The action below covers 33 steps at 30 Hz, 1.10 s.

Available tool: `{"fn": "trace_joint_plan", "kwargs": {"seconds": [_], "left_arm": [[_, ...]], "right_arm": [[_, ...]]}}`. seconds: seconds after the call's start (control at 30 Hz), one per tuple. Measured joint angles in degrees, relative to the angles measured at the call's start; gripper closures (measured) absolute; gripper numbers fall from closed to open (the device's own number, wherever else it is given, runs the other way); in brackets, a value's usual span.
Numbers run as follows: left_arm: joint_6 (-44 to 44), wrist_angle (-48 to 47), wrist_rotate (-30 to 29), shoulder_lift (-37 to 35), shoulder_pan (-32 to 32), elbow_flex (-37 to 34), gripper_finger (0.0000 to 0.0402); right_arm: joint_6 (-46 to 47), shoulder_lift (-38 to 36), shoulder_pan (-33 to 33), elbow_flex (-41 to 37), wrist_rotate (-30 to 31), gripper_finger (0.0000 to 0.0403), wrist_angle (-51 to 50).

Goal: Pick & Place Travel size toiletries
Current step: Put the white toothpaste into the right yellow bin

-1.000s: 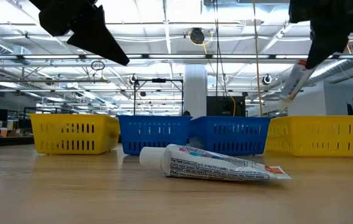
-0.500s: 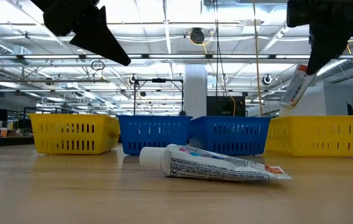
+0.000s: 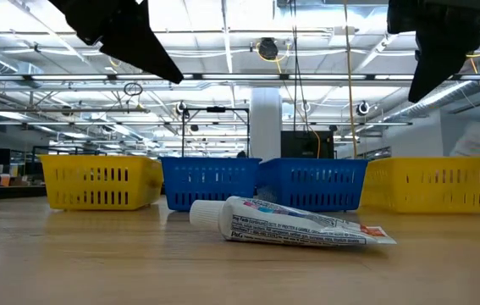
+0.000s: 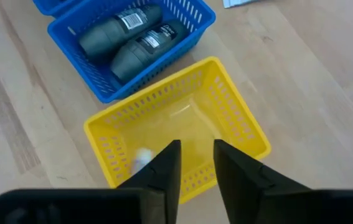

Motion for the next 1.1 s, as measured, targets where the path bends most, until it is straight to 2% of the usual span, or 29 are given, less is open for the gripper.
{"fn": "trace_joint_plan", "kwargs": {"seconds": [0.1,0.17,0.43,0.57,0.83,1.1], "left_arm": [[0.82,1.91,0.94,0.01,0.0,0.0,0.0206],[2.4,3.75,3.85,0.01,0.11,0.0,0.0206],[8.4,10.21,21.32,0.49,1.74,-0.02,0.0206],[11.49,12.13,27.26,3.18,1.98,-0.07,0.0206],[17.81,23.16,37.68,10.46,2.25,-0.07,0.0206],[16.22,26.15,41.65,15.66,3.47,-0.07,0.0206]], "right_arm": [[-0.03,0.0,0.0,0.01,0.01,0.0297,1.25],[-0.44,-0.02,0.0,0.01,0.01,0.029,1.87],[-4.0,-0.02,0.0,0.01,-0.1,0.0283,6.97],[-5.89,0.0,0.0,0.01,-0.12,0.0283,9.32],[-9.38,0.0,0.0,0.01,-0.14,0.0284,12.46],[-11.81,0.0,0.0,0.01,-0.14,0.0284,14.87]]}}
